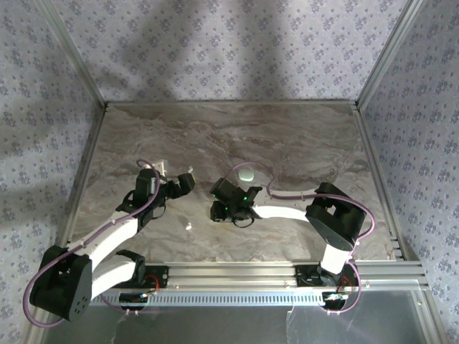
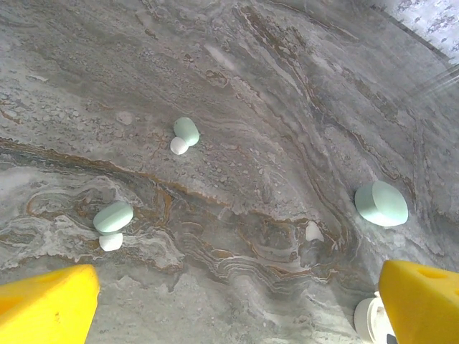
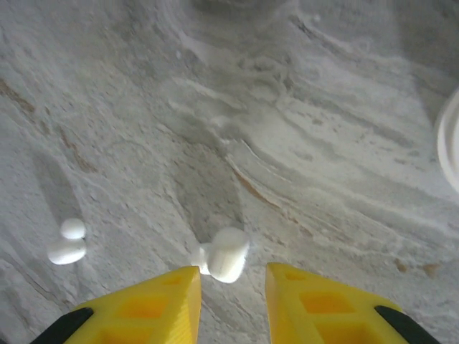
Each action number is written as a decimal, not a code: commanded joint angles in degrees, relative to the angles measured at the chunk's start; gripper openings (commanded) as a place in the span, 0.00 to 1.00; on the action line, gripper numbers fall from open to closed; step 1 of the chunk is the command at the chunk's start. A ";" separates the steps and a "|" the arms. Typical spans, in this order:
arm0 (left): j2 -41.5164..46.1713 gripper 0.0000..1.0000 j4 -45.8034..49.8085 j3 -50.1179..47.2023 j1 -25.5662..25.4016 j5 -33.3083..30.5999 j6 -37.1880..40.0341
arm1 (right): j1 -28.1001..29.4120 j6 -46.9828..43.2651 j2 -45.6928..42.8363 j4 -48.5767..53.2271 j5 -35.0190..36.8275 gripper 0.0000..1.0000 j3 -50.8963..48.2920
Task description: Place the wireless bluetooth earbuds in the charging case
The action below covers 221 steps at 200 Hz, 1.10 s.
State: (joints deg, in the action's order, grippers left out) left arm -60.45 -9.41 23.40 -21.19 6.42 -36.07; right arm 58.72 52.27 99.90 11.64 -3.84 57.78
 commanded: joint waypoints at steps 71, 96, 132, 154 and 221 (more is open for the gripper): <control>0.24 1.00 -1.53 1.17 -0.56 0.45 0.17 | -1.33 3.07 3.54 -4.99 -3.10 0.30 -0.60; 0.34 1.00 -1.49 1.26 -0.61 0.45 0.25 | -1.35 3.40 3.21 -5.00 -3.02 0.30 -1.17; 0.33 1.00 -1.44 1.21 -0.78 0.36 0.30 | -1.35 3.75 2.32 -4.83 -3.10 0.31 -2.09; 0.33 1.00 -1.47 1.26 -0.78 0.35 0.31 | -1.34 4.07 2.31 -5.10 -3.44 0.31 -2.36; 0.72 1.00 -1.23 1.30 -0.87 0.28 0.44 | -1.33 4.58 4.34 -6.27 -5.26 0.30 -1.71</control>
State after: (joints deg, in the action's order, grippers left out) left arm -60.45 -9.67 23.42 -21.56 6.42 -36.05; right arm 57.34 55.75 102.89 5.76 -7.73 56.36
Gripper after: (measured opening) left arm 0.997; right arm 0.300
